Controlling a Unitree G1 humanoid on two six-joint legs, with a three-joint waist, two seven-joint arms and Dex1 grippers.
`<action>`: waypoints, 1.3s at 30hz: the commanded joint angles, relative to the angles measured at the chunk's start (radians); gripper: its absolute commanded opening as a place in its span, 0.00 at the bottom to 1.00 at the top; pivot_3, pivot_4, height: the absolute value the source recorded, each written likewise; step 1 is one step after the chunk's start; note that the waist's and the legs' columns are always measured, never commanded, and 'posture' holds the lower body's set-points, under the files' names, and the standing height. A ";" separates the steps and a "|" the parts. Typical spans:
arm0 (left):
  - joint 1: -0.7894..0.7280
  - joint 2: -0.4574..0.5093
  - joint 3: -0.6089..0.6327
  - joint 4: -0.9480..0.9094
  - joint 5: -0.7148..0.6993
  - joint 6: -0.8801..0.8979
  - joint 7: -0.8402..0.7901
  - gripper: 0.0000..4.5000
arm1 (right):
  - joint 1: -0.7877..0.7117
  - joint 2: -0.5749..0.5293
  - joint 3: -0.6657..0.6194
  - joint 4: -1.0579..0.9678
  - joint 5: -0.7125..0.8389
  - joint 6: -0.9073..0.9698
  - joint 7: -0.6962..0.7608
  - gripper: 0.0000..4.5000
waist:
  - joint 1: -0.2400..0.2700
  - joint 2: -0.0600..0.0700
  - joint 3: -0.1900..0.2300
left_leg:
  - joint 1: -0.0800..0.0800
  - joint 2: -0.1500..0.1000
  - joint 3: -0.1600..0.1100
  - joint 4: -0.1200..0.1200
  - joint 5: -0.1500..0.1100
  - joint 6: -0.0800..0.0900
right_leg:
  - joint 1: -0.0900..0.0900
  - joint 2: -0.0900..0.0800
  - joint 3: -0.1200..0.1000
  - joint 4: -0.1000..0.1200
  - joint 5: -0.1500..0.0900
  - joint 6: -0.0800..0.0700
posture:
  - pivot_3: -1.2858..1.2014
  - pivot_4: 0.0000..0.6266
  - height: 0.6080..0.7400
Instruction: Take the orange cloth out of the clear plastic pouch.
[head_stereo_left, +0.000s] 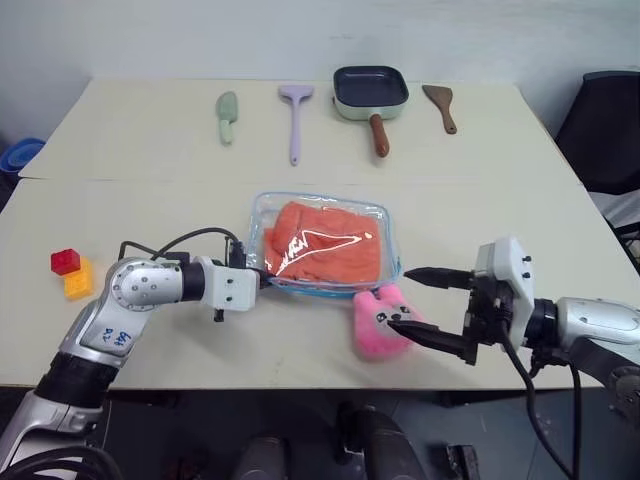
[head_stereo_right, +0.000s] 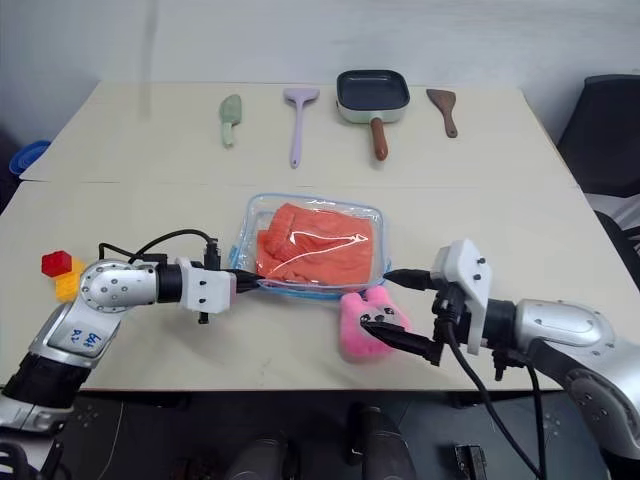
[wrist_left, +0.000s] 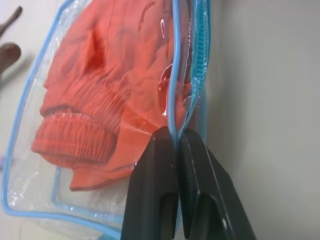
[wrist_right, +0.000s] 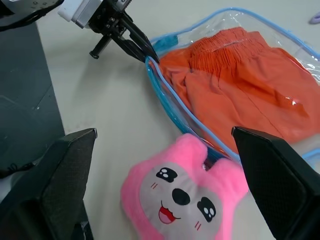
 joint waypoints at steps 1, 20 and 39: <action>0.013 -0.022 0.006 -0.081 0.037 0.086 0.043 0.01 | 0.054 -0.033 -0.069 -0.012 -0.016 -0.029 0.038 1.00 | -0.001 0.000 0.000 | 0.000 0.000 0.000 0.000 0.000 0.000 | 0.000 0.000 0.000 0.000 0.000 0.000 | 0.52 0.24 1.00; 0.089 0.066 0.286 -0.304 -0.606 0.683 -0.229 0.50 | 0.095 0.080 0.225 0.077 -0.285 -0.152 -0.004 1.00 | -0.008 0.000 0.000 | 0.003 0.000 0.002 0.000 0.000 -0.002 | -0.001 0.001 0.003 0.001 -0.001 -0.001 | 0.52 0.24 1.00; -0.100 0.006 0.009 -0.179 -0.531 0.586 -0.308 0.51 | 0.003 0.169 0.371 0.108 -0.316 -0.137 0.020 0.10 | -0.007 0.000 0.000 | 0.003 -0.001 0.002 0.000 0.000 -0.004 | 0.004 0.004 0.003 0.001 -0.001 -0.002 | 0.52 0.24 1.00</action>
